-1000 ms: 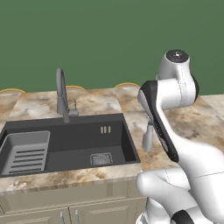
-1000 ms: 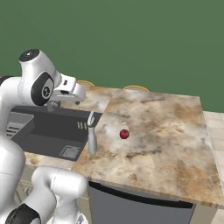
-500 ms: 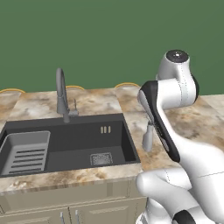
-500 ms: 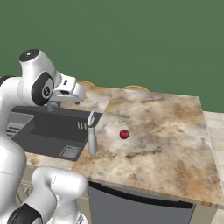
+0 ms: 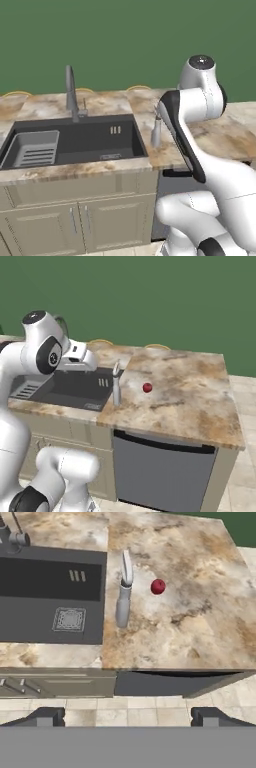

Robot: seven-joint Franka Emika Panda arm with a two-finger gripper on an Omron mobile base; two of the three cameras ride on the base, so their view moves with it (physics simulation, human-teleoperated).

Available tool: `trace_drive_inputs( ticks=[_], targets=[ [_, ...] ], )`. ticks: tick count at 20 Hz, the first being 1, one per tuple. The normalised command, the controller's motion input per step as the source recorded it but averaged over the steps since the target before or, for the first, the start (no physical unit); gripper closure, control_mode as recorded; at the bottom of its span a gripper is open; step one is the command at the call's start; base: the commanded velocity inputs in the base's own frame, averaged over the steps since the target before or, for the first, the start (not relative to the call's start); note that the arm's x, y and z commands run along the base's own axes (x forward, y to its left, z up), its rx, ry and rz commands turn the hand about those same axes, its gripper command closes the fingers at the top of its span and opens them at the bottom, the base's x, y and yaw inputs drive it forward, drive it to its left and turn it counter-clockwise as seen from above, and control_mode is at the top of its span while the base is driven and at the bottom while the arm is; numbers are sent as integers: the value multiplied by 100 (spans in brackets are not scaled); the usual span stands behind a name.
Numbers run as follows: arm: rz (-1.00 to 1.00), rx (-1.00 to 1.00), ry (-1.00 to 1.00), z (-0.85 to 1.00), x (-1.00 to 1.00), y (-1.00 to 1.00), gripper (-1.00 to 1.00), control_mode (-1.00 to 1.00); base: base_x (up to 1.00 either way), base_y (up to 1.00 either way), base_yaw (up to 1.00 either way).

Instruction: Open the cabinet. Pick the spray and place it next to the sink. Then close the cabinet.

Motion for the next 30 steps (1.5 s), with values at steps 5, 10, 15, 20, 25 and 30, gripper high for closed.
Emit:
trace_drive_inputs(
  ticks=[5, 10, 15, 20, 25, 30],
  targets=[
    [0, 0, 0, 0, 0, 0, -100, 100, -14, 1, -33],
    [0, 0, 0, 0, 0, 0, -100, 100, 8, 2, -96],
    [0, 0, 0, 0, 0, 0, -100, 100, 0, 0, -100],
    [0, 0, 0, 0, 0, 0, -100, 100, 8, 0, -93],
    [0, 0, 0, 0, 0, 0, -100, 100, 26, 0, -83],
    [0, 0, 0, 0, 0, 0, -100, 100, 43, 2, -75]
  ],
)
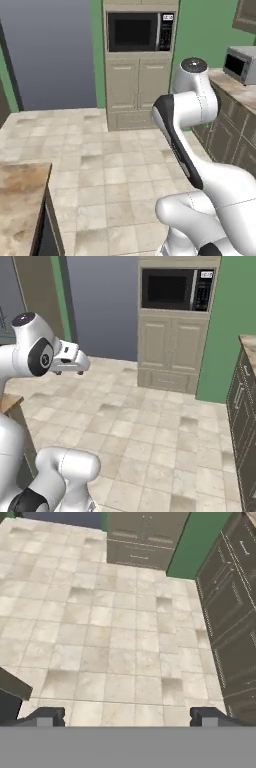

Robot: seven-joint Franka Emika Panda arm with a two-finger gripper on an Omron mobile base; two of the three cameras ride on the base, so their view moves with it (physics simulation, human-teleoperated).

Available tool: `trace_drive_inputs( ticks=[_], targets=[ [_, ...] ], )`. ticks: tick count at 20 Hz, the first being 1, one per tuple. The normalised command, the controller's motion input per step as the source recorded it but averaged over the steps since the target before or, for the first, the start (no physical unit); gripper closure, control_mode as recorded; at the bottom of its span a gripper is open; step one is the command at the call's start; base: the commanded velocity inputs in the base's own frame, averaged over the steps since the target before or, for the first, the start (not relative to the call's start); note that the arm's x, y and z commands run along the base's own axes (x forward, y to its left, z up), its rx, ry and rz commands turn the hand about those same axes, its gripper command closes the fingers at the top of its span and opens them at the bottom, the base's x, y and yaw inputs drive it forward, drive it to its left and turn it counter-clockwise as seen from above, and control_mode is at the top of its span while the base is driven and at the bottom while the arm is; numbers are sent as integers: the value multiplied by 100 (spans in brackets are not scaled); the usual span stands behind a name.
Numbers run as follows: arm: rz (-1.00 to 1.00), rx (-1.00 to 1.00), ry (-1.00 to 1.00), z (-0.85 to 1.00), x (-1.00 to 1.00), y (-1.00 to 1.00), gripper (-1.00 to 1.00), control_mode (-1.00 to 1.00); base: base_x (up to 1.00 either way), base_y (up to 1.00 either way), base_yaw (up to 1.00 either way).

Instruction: Open the cabinet. Pick the spray and place it next to the sink. Then close the cabinet.

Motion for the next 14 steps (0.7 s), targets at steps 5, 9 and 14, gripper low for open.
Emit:
trace_drive_inputs(
  ticks=[5, 9, 14],
  targets=[
    [0, 0, 0, 0, 0, 0, -100, 100, 64, 22, -69],
    [0, 0, 0, 0, 0, 0, -100, 100, 100, 37, -30],
    [0, 0, 0, 0, 0, 0, -100, 100, 75, 3, -11]
  ],
)
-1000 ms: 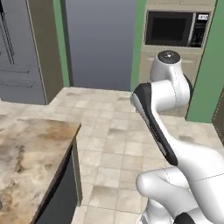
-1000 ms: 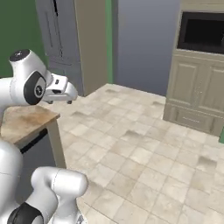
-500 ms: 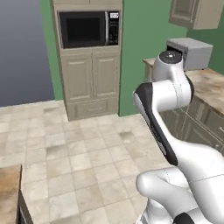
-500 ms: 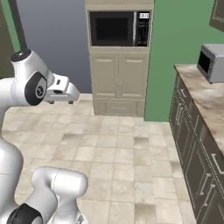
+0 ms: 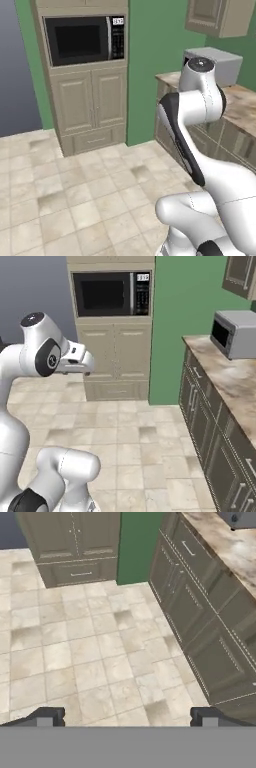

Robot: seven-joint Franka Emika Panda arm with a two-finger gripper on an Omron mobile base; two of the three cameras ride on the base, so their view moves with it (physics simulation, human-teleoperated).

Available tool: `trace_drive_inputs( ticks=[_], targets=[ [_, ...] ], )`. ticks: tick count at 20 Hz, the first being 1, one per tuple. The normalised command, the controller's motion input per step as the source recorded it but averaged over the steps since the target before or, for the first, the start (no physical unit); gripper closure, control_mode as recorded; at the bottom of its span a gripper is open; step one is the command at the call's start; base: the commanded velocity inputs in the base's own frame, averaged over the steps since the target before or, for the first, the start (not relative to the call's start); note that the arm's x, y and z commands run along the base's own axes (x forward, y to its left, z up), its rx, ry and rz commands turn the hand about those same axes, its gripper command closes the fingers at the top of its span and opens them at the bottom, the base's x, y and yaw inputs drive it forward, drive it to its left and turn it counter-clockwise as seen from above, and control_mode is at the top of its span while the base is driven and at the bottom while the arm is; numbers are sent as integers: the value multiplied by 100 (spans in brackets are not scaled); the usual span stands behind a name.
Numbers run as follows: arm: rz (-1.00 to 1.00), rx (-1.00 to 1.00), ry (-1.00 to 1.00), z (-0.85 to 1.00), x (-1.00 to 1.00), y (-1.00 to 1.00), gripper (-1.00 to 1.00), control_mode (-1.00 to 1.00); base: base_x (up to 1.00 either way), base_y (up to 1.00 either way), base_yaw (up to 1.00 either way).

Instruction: Open the cabinet. Pick the spray and place it next to the sink. Then close the cabinet.

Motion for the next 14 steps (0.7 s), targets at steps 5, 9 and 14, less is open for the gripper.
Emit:
trace_drive_inputs(
  ticks=[5, 9, 14],
  targets=[
    [0, 0, 0, 0, 0, 0, -100, 100, 54, 33, -52],
    [0, 0, 0, 0, 0, 0, -100, 100, 3, 37, -83],
    [0, 0, 0, 0, 0, 0, -100, 100, 0, 33, -79]
  ],
)
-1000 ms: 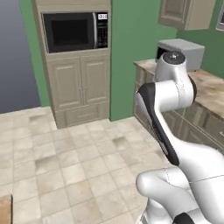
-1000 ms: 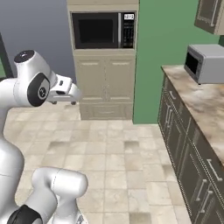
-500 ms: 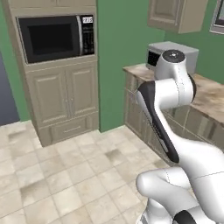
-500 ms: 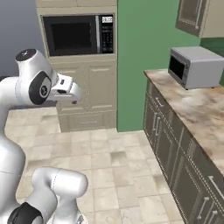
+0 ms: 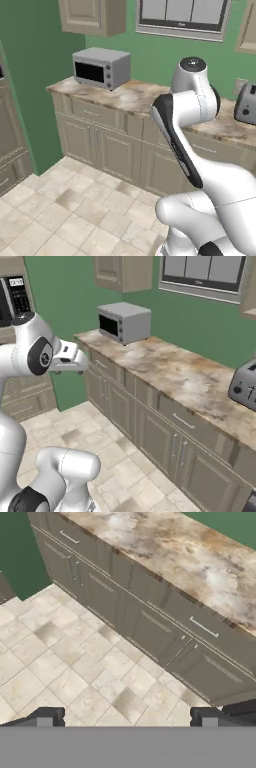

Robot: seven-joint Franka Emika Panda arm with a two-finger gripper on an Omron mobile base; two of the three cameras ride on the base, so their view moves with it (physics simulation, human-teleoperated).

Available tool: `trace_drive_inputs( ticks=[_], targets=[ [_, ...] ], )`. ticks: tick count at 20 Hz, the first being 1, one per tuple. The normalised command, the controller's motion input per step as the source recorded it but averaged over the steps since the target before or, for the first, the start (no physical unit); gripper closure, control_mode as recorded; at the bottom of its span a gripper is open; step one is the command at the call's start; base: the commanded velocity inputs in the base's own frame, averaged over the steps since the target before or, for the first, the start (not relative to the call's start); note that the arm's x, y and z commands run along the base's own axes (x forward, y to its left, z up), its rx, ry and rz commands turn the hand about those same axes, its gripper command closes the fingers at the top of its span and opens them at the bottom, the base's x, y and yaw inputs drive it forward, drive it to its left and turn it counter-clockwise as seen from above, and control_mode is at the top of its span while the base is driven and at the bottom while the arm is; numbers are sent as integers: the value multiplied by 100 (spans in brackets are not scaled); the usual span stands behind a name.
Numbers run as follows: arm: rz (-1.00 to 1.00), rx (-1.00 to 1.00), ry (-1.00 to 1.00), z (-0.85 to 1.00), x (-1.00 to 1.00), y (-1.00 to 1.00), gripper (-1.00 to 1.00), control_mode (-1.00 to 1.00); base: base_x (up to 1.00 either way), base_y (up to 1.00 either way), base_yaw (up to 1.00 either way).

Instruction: Open the cabinet. Pick the spray and place it next to the sink. Then close the cabinet.

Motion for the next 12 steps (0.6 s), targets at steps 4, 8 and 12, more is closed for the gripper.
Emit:
trace_drive_inputs(
  ticks=[4, 8, 12],
  targets=[
    [0, 0, 0, 0, 0, 0, -100, 100, 0, 54, -74],
    [0, 0, 0, 0, 0, 0, -100, 100, 4, 57, -72],
    [0, 0, 0, 0, 0, 0, -100, 100, 50, 35, -59]
  ],
)
